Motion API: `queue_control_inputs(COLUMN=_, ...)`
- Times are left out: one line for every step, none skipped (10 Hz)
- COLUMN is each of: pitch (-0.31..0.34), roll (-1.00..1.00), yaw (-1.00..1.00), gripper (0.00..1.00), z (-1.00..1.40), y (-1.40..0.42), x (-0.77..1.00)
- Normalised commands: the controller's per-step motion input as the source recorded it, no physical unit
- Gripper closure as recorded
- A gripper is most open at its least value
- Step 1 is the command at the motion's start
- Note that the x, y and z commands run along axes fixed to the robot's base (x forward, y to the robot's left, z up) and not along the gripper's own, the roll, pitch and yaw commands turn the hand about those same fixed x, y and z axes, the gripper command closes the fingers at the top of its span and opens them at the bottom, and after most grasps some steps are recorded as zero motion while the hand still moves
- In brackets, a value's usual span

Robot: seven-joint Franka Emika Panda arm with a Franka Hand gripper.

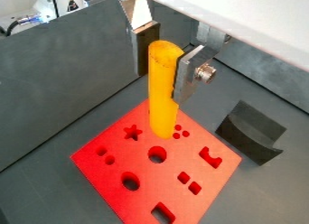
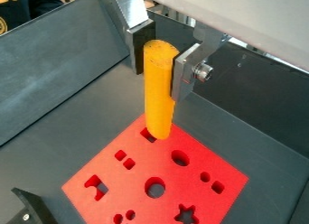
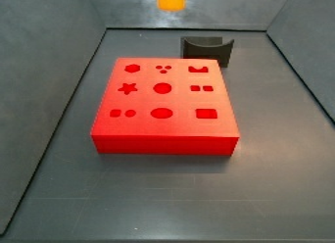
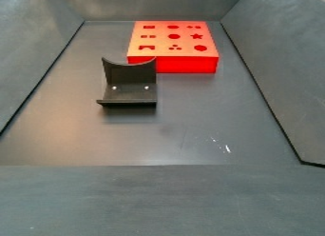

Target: Insert the oval object.

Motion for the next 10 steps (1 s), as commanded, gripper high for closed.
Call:
queue_control_inputs(pitch=-0.029, roll=0.00, yaw=0.00, gripper=1.00, z=-0.35, y=-0.11, x=0.14)
queue_control_inputs(pitch=-0.083, roll=-0.01, yaw=-0.01, gripper=1.00, z=-0.67, y=-0.14, x=0.05)
queue_control_inputs(pitch=-0.113, roll=0.00, yaw=0.00, gripper=1.00, z=-0.83, y=-0.15, x=0.04)
queue_control_inputs(pitch=-0.116, roll=-0.01, yaw=0.00, gripper=1.00, z=-0.91, y=-0.15, x=0.06)
queue_control_inputs(pitch=-0.134, roll=0.00, yaw=0.06, gripper=1.00, z=-0.91, y=-0.17, x=0.00)
queue_control_inputs(pitch=-0.170, roll=-0.01, yaw=0.27, gripper=1.00, z=-0.80, y=-0.16, x=-0.16)
queue_control_inputs(pitch=-0.180, roll=-0.02, yaw=0.49, gripper=1.00, z=-0.76, y=-0.19, x=-0.11)
queue_control_inputs(pitch=-0.146, roll=-0.06, yaw=0.67, gripper=1.00, z=-0.69, y=-0.21, x=0.00)
queue_control_inputs(pitch=-0.111, roll=-0.03, yaw=0.77, gripper=1.00, z=-0.66, y=-0.21, x=0.00)
queue_control_inputs(pitch=-0.119, roll=-0.03, yaw=0.87, gripper=1.00, z=-0.64, y=-0.13, x=0.02)
